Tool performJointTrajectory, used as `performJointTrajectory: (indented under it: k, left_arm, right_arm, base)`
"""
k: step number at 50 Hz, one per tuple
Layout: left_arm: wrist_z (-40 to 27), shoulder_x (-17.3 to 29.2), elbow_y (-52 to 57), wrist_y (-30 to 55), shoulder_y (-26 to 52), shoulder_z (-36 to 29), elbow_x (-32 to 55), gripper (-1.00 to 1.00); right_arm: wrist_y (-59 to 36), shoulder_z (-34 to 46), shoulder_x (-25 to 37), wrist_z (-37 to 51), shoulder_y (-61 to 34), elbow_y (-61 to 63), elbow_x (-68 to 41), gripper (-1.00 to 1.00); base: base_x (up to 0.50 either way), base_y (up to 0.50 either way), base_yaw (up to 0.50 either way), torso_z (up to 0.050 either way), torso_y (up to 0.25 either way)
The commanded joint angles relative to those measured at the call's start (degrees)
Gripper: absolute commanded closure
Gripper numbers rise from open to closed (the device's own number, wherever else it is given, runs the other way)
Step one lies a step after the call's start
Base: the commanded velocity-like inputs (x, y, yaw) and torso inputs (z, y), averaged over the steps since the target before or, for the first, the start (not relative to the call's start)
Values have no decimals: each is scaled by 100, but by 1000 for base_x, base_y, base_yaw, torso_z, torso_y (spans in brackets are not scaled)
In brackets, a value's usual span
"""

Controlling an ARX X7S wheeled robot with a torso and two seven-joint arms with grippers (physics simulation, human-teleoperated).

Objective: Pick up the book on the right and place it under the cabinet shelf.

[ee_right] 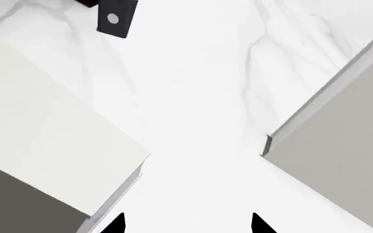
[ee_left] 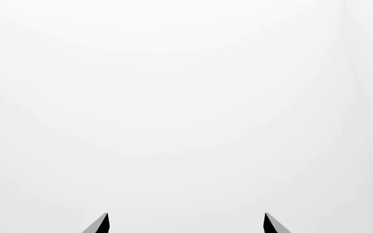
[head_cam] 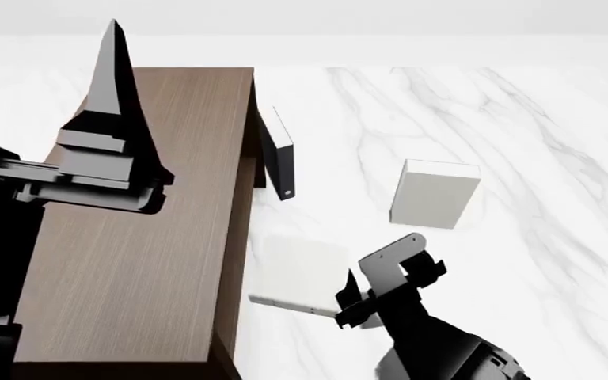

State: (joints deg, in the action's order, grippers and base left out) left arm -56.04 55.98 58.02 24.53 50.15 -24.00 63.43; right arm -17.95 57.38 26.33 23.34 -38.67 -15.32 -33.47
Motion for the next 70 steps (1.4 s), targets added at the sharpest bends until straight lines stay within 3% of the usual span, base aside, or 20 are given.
performJointTrajectory:
  k: [1,70]
  left_arm:
    - [51,36,-59,-127,-37,21,-78,-100]
    - [157,-69,-264,-127,102,-180,-256,-100]
  right_arm:
    - [-460,170,-262,-80,-212,-479,-28,-100]
    - [-130,613,-926,-927,-620,-1118,300,-100]
  base:
    - [0,0,0,0,-11]
    - [3,1,5,-2,-5]
